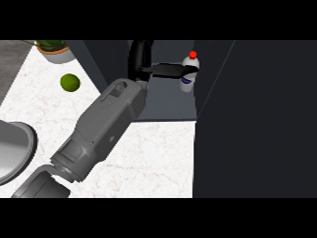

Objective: Pick up the bottled water, place it into the cabinet and close the cabinet

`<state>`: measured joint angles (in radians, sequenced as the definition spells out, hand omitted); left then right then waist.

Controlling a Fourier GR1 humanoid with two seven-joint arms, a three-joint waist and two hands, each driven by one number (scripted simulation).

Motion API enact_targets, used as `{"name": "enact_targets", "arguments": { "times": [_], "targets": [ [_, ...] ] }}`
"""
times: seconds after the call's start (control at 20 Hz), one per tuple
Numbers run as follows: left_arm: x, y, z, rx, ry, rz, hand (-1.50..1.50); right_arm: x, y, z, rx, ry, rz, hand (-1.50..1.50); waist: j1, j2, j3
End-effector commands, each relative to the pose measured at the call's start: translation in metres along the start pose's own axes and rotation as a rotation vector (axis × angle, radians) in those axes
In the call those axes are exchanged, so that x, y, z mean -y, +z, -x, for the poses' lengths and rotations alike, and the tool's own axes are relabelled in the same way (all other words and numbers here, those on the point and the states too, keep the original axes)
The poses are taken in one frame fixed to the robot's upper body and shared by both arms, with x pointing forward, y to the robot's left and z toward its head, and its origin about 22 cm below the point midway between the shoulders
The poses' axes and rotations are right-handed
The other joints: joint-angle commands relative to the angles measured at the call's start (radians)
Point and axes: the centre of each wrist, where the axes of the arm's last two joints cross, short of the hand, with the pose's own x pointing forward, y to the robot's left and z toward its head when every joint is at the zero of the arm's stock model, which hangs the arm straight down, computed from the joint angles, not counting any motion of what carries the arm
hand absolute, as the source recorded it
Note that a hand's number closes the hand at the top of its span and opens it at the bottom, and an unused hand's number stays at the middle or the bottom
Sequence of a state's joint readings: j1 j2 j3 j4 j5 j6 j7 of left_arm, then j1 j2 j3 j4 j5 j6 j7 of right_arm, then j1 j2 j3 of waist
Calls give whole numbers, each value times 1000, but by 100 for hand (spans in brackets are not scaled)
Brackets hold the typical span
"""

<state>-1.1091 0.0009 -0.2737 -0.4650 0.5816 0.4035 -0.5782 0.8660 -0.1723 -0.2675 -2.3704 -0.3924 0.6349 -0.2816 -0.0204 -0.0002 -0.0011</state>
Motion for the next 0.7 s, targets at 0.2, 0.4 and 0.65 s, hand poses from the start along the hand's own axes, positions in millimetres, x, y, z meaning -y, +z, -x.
{"name": "enact_targets", "arguments": {
  "times": [0.2, 0.4, 0.65],
  "targets": [
    [14, 31, -5, -39, 94, 69, -150, -11, -13, -22, 39, -3, -14, -150, 22, -6, 0],
    [17, 66, -5, -35, 132, 93, -150, -21, -10, -30, 41, -2, -11, -150, 37, -15, 0],
    [-2, 104, -12, -27, 181, 126, -150, -25, -14, -26, 39, 6, -8, -150, 33, -12, 0]
  ]
}}
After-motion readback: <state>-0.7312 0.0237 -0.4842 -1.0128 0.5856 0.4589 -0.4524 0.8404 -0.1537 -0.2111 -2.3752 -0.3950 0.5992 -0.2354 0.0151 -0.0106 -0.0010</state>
